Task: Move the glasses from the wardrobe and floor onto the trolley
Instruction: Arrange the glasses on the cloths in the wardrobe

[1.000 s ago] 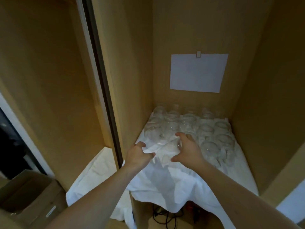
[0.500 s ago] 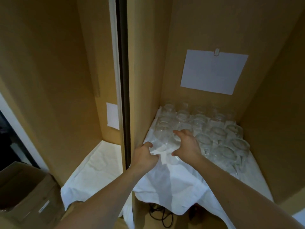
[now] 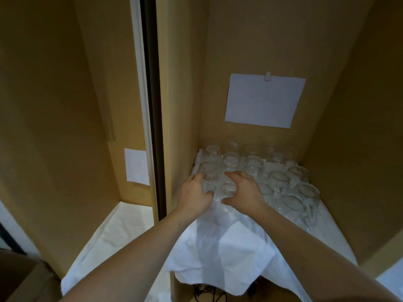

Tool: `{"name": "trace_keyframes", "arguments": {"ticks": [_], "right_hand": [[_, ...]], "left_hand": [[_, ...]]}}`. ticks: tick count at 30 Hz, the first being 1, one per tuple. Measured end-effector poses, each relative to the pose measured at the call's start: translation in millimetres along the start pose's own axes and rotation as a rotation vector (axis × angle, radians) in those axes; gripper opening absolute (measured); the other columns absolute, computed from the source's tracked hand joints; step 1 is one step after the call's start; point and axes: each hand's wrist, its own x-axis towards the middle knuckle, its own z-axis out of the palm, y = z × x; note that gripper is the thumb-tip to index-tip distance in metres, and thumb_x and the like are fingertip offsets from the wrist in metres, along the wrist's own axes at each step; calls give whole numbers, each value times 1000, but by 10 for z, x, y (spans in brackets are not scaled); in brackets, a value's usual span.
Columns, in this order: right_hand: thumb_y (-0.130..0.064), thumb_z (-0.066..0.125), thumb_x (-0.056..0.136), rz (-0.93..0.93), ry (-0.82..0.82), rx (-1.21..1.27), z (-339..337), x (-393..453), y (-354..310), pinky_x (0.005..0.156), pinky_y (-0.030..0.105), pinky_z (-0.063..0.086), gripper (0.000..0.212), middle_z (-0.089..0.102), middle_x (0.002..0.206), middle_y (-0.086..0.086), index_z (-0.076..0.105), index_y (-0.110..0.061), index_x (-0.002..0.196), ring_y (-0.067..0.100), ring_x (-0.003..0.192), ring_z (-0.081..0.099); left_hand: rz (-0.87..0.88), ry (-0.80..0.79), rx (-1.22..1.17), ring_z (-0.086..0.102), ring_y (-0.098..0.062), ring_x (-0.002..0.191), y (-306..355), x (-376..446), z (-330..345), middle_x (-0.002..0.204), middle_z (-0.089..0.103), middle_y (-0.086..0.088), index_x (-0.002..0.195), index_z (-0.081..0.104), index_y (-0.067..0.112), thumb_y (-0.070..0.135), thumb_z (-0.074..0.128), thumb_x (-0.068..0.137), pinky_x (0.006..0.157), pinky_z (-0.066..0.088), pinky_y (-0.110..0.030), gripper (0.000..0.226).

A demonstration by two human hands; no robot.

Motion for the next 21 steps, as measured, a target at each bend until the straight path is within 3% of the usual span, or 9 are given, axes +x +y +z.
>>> {"name": "trace_keyframes", "arguments": {"ticks": [6, 12, 15, 18, 21], "right_hand": [[-45, 77, 81, 47, 100, 47, -277, 42, 5, 105, 32, 43, 70, 53, 141, 5, 53, -27, 145, 26, 129, 51], [-45, 76, 84, 132, 118, 33, -448, 91, 93, 110, 32, 39, 69, 52, 145, 10, 53, -24, 146, 27, 132, 50], [-46, 76, 83, 145, 129, 22, -527, 224, 184, 110, 33, 39, 68, 54, 144, 8, 54, -25, 144, 27, 133, 49], [-43, 78, 82, 146, 148, 26, -577, 418, 300, 101, 25, 41, 65, 58, 141, 5, 58, -24, 140, 24, 127, 55], [-40, 78, 83, 143, 109, 58, -585, 664, 417, 99, 25, 40, 61, 57, 141, 6, 59, -25, 139, 25, 128, 53]], "left_hand": [[82, -51, -61, 55, -26, 125, 199, 366, -149, 137, 57, -6, 140, 55, 19, 24, 69, 86, 94, 44, -24, 56], [119, -70, -52, 52, -30, 131, 332, 639, -115, 136, 61, -10, 137, 58, 17, 27, 71, 84, 108, 41, -31, 56], [112, -89, -78, 58, -30, 124, 388, 818, -28, 131, 65, -8, 135, 59, 21, 30, 69, 84, 101, 47, -32, 53], [86, -111, -95, 59, -28, 119, 432, 997, 89, 124, 66, -5, 132, 60, 19, 29, 70, 84, 94, 48, -28, 49], [14, -153, -198, 62, -18, 99, 444, 1180, 182, 105, 63, 9, 121, 62, 24, 30, 70, 83, 85, 50, -26, 39]]}}
